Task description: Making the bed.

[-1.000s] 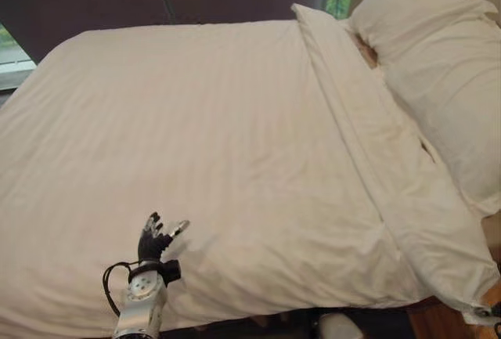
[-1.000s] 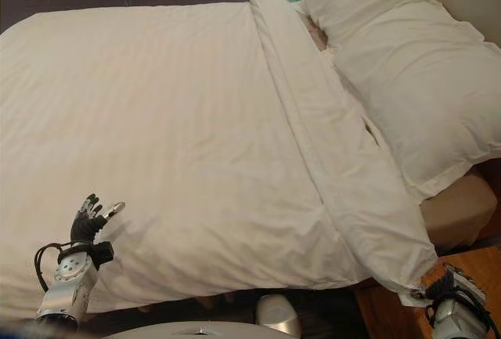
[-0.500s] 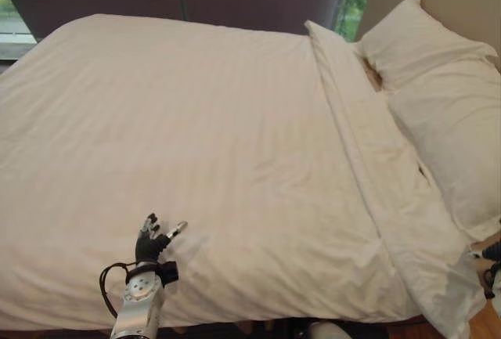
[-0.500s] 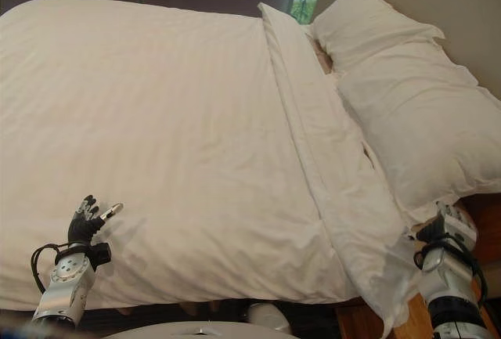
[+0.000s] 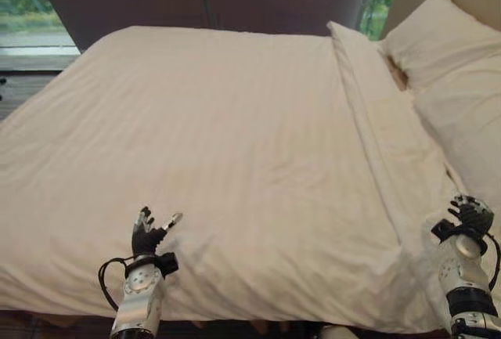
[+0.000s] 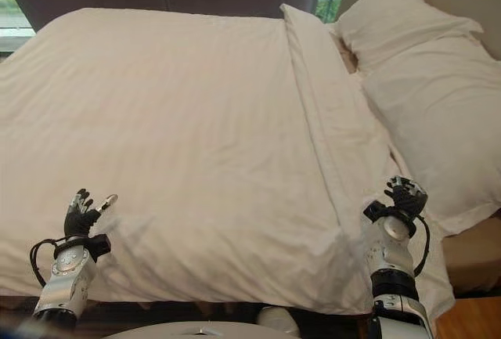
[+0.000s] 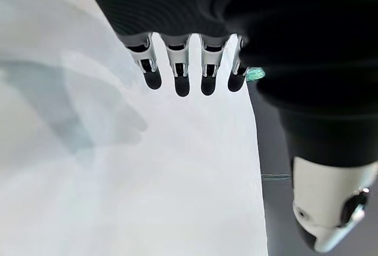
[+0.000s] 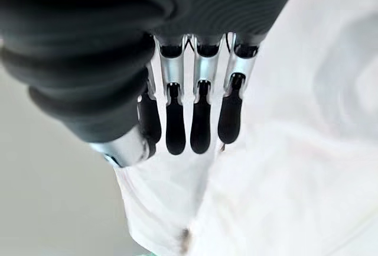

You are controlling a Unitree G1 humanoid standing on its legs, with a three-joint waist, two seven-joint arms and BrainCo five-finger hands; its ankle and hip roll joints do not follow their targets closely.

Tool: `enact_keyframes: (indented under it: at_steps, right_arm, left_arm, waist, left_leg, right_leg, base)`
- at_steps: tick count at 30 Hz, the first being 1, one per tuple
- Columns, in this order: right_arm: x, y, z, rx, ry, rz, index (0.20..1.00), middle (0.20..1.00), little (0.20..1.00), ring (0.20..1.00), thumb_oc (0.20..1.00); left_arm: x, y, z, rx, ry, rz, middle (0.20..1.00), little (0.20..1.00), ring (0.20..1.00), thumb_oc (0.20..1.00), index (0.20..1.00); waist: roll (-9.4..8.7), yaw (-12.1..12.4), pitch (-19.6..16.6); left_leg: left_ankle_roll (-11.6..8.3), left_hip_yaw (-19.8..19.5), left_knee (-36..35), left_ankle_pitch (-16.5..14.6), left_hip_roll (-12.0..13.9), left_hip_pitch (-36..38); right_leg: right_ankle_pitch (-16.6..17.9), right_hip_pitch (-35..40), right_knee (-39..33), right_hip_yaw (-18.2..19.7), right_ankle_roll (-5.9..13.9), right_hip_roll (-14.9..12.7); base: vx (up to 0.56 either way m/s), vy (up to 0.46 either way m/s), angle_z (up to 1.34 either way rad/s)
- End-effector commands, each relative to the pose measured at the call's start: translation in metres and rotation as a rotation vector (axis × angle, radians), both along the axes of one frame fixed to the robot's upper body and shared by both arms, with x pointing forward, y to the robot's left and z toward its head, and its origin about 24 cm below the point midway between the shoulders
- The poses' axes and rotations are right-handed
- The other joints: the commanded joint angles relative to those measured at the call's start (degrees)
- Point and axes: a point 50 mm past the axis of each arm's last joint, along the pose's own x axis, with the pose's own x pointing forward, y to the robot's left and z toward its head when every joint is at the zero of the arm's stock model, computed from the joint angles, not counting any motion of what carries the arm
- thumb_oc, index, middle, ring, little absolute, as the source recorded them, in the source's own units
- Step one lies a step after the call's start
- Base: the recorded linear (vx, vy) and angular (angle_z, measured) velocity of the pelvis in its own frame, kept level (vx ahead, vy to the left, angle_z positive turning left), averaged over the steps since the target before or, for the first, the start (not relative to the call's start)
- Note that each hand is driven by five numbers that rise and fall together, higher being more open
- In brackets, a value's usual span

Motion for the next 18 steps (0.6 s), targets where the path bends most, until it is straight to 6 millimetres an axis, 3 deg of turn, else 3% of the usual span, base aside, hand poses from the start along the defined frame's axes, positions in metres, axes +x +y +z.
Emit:
enact_keyframes:
  at_steps: [1, 3, 5, 10, 12, 13, 16, 17, 18]
  right_arm:
    - [0.02, -0.019, 0.06, 0.004, -0.321, -0.127, 0.2, 0.2, 0.2, 0.2, 0.2]
    - [0.026, -0.018, 0.068, 0.003, -0.344, -0.112, 0.2, 0.2, 0.2, 0.2, 0.2]
    - [0.028, -0.017, 0.068, 0.0, -0.331, -0.106, 0.2, 0.2, 0.2, 0.2, 0.2]
    - [0.024, -0.017, 0.037, -0.002, -0.145, -0.076, 0.2, 0.2, 0.2, 0.2, 0.2]
    - [0.01, -0.017, -0.003, 0.079, -0.002, -0.084, 0.2, 0.2, 0.2, 0.2, 0.2]
    - [0.01, -0.018, -0.003, 0.08, -0.003, -0.083, 0.2, 0.2, 0.2, 0.2, 0.2]
    - [-0.015, -0.012, -0.047, 0.177, 0.136, -0.09, 0.2, 0.2, 0.2, 0.2, 0.2]
    - [-0.031, -0.011, -0.066, 0.23, 0.186, -0.117, 0.2, 0.2, 0.2, 0.2, 0.2]
    - [-0.072, -0.014, -0.101, 0.337, 0.311, -0.188, 0.2, 0.2, 0.2, 0.2, 0.2]
  left_arm:
    - [0.03, -0.002, 0.03, 0.027, -0.161, -0.045, 1.0, 1.0, 1.0, 1.0, 1.0]
    - [0.033, -0.004, 0.033, 0.021, -0.184, -0.048, 1.0, 1.0, 1.0, 1.0, 1.0]
    - [0.034, -0.005, 0.035, 0.023, -0.197, -0.044, 1.0, 1.0, 1.0, 1.0, 1.0]
    - [0.034, -0.001, 0.033, 0.006, -0.203, -0.001, 1.0, 1.0, 1.0, 1.0, 1.0]
    - [0.034, -0.002, 0.03, 0.004, -0.189, 0.004, 1.0, 1.0, 1.0, 1.0, 1.0]
    - [0.034, -0.002, 0.029, 0.004, -0.189, 0.004, 1.0, 1.0, 1.0, 1.0, 1.0]
    - [0.033, 0.0, 0.024, -0.013, -0.172, 0.037, 1.0, 1.0, 1.0, 1.0, 1.0]
    - [0.033, 0.0, 0.021, -0.025, -0.167, 0.052, 1.0, 1.0, 1.0, 1.0, 1.0]
    - [0.034, 0.001, 0.018, -0.036, -0.15, 0.064, 1.0, 1.0, 1.0, 1.0, 1.0]
  waist:
    - [1.26, -0.3, 2.9]
    - [3.39, -1.1, 3.8]
    - [4.25, -1.4, 3.9]
    - [5.84, -2.2, 4.3]
    - [6.33, -2.7, 4.9]
    - [6.35, -2.7, 4.9]
    - [6.75, -3.4, 5.4]
    - [6.97, -3.8, 5.6]
    - [7.41, -4.9, 5.8]
  left_leg:
    - [-1.39, 0.1, 0.7, 3.9, 2.6, -3.4]
    - [-1.37, 0.2, 0.7, 4.0, 2.1, -3.9]
    - [-1.36, 0.6, 0.7, 4.1, 1.9, -4.1]
    - [-1.58, 1.9, 0.7, 4.5, 2.2, -4.2]
    - [-1.7, 2.1, 0.7, 4.6, 2.2, -4.5]
    - [-1.71, 2.1, 0.7, 4.6, 2.2, -4.5]
    - [-1.78, 2.1, 0.7, 4.8, 2.2, -5.0]
    - [-1.85, 2.2, 0.7, 4.7, 2.2, -5.1]
    - [-1.87, 2.2, 0.7, 4.6, 2.3, -5.4]
  right_leg:
    - [-4.8, 1.0, 1.3, 1.0, 5.06, -6.5]
    - [-4.8, 0.1, 1.3, 1.6, 5.22, -6.8]
    - [-4.7, -0.5, 1.3, 2.1, 5.27, -6.8]
    - [-4.6, -1.6, 1.3, 3.1, 5.1, -6.3]
    - [-4.6, -1.9, 1.3, 3.2, 5.1, -6.2]
    - [-4.6, -1.9, 1.3, 3.2, 5.09, -6.2]
    - [-4.4, -2.4, 1.3, 3.2, 5.1, -6.2]
    - [-4.5, -2.5, 1.3, 3.1, 5.14, -6.2]
    - [-4.6, -2.8, 1.3, 3.2, 5.11, -6.3]
  base:
    - [0.01, -0.024, 0.04]
    - [-0.03, -0.022, 0.03]
    - [-0.02, -0.027, -0.03]
    - [0.0, -0.056, -0.08]
    - [-0.02, -0.069, -0.04]
    - [-0.02, -0.05, -0.01]
    - [-0.01, -0.041, 0.0]
    - [-0.03, -0.058, -0.01]
    - [-0.01, -0.04, 0.02]
